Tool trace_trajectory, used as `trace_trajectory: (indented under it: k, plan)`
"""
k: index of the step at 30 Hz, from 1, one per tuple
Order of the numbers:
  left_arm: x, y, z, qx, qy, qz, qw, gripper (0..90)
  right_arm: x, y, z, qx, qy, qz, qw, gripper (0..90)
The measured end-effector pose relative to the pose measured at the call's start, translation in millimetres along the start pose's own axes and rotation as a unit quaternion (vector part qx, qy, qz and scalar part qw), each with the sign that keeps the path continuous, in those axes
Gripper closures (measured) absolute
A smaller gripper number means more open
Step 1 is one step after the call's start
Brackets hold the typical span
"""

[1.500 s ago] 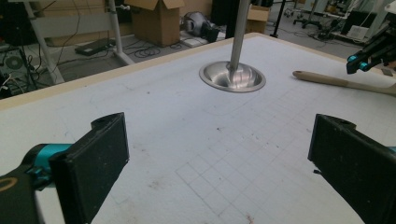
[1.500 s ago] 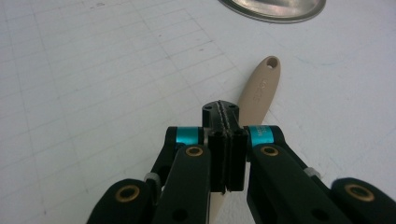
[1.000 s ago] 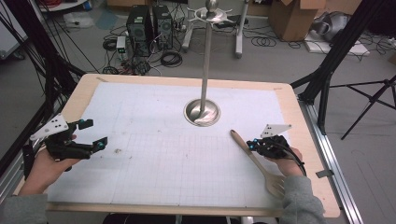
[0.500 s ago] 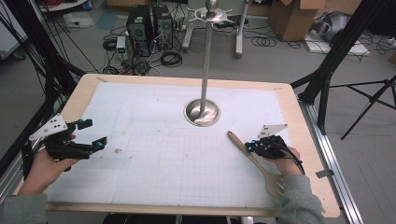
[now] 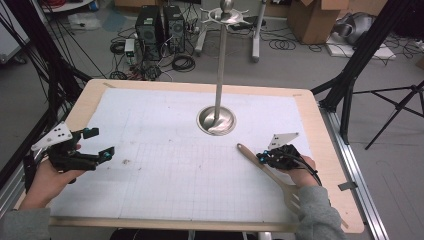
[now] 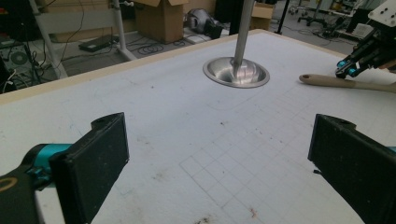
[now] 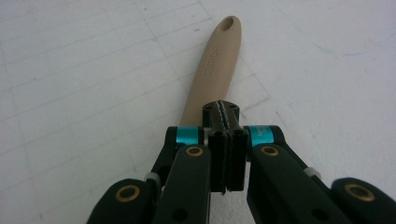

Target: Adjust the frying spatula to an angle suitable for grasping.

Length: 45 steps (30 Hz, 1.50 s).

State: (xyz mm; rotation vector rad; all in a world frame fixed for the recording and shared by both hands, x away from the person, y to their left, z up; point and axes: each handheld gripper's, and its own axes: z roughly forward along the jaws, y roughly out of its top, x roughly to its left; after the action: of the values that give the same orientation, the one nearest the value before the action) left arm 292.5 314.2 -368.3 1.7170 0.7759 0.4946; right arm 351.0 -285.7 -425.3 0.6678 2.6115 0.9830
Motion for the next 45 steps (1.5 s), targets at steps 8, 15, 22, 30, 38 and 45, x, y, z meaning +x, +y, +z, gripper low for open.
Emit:
trace_trajectory:
  k: [8, 15, 22, 30, 38, 45]
  plan:
    - [0.6, 0.5, -1.0, -0.002, -0.001, 0.000, 1.0000, 5.6, 6.7, 7.7, 4.8, 0.005, 0.017, -0.017, 0.9997, 90.0]
    - [0.1, 0.5, -0.6, -0.001, 0.000, 0.000, 1.0000, 5.6, 14.0, 14.8, 10.7, 0.005, 0.040, -0.037, 0.9985, 90.0]
    - [0.2, 0.3, -0.4, 0.000, 0.000, 0.000, 1.0000, 5.6, 18.7, 18.5, 13.6, 0.007, 0.053, -0.050, 0.9973, 90.0]
    - [0.7, 0.6, -1.2, -0.001, 0.000, 0.002, 1.0000, 5.6, 26.3, 23.7, 18.1, 0.010, 0.081, -0.065, 0.9945, 90.0]
    - [0.2, 0.9, -1.0, -0.001, 0.000, 0.002, 1.0000, 5.6, 31.1, 27.7, 19.5, 0.007, 0.086, -0.080, 0.9931, 90.0]
    - [0.5, 1.6, -0.9, -0.004, 0.000, 0.005, 1.0000, 5.6, 30.9, 24.0, -8.2, -0.020, 0.057, -0.073, 0.9955, 90.0]
